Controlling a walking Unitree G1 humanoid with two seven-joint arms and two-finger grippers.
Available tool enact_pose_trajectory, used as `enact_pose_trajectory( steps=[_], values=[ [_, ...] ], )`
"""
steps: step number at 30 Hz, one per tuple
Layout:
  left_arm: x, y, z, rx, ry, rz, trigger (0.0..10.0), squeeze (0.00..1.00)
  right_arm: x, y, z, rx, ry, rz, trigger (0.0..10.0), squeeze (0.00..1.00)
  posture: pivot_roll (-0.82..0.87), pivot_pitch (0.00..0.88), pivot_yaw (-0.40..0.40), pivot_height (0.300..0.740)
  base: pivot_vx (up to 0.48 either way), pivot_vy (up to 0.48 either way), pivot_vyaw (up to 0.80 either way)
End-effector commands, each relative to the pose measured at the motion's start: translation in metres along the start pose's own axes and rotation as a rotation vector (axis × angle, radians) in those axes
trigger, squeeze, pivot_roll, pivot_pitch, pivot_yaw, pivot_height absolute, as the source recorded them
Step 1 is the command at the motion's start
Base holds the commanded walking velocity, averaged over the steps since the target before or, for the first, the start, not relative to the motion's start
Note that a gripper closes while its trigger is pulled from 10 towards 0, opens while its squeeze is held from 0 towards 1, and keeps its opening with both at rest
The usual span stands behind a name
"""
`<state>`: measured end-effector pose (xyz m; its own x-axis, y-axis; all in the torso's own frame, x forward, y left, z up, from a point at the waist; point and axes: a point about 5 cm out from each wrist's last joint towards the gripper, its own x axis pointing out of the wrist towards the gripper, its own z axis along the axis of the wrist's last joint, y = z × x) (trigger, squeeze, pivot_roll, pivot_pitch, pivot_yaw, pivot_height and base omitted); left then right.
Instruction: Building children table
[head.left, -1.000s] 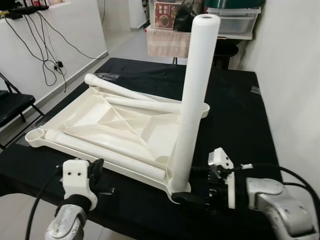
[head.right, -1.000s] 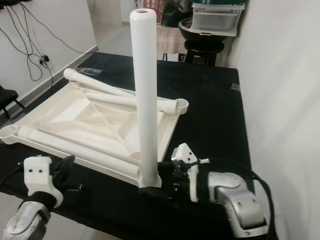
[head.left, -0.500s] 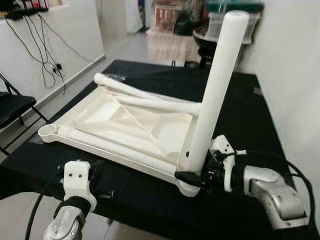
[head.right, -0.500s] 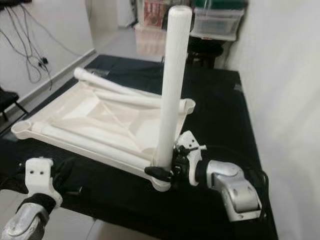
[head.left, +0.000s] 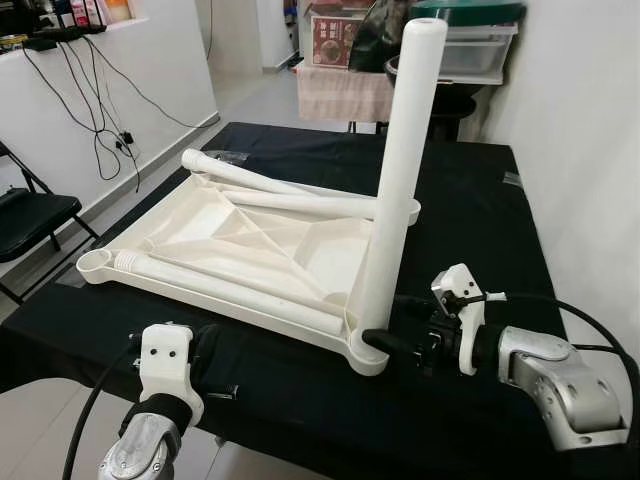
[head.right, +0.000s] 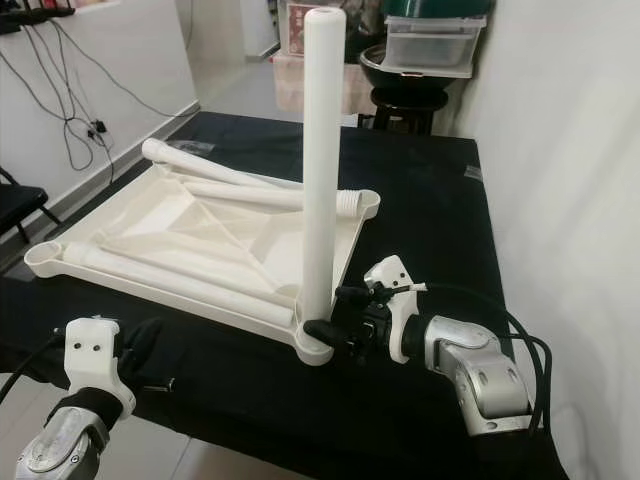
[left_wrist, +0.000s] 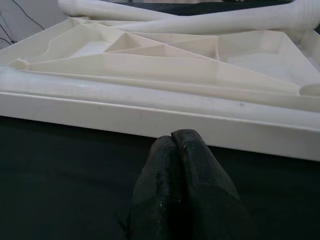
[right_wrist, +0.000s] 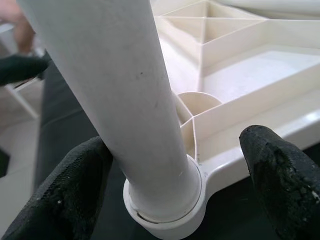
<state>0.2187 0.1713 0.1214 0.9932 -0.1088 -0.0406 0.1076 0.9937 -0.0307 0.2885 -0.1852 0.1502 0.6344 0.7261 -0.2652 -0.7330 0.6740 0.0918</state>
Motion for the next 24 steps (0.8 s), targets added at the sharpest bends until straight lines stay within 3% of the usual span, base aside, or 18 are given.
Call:
enact_pose_trajectory(
  steps=[1, 8, 13, 24],
  values=[
    [0.0, 0.001, -0.003, 0.008, 0.015, 0.001, 10.0, 0.0, -0.005, -0.008, 0.004, 0.008, -0.023, -0.069, 10.0, 0.0, -0.04, 0.061, 0.016, 0.74, 0.0, 0.0, 0.0],
    [0.001, 0.002, -0.002, 0.013, 0.016, -0.001, 10.0, 0.0, 0.003, -0.012, 0.004, 0.039, -0.046, -0.19, 10.0, 0.0, -0.04, 0.066, 0.015, 0.74, 0.0, 0.0, 0.0],
    [0.002, 0.002, -0.002, 0.016, 0.014, 0.004, 10.0, 0.0, 0.0, -0.002, -0.003, 0.035, 0.005, -0.091, 10.0, 0.0, -0.05, 0.066, 0.013, 0.74, 0.0, 0.0, 0.0],
    [0.002, 0.008, -0.002, -0.004, 0.016, 0.036, 10.0, 0.0, -0.032, 0.021, -0.013, 0.043, 0.105, 0.169, 10.0, 0.0, -0.06, 0.068, 0.02, 0.74, 0.0, 0.0, 0.0]
  ],
)
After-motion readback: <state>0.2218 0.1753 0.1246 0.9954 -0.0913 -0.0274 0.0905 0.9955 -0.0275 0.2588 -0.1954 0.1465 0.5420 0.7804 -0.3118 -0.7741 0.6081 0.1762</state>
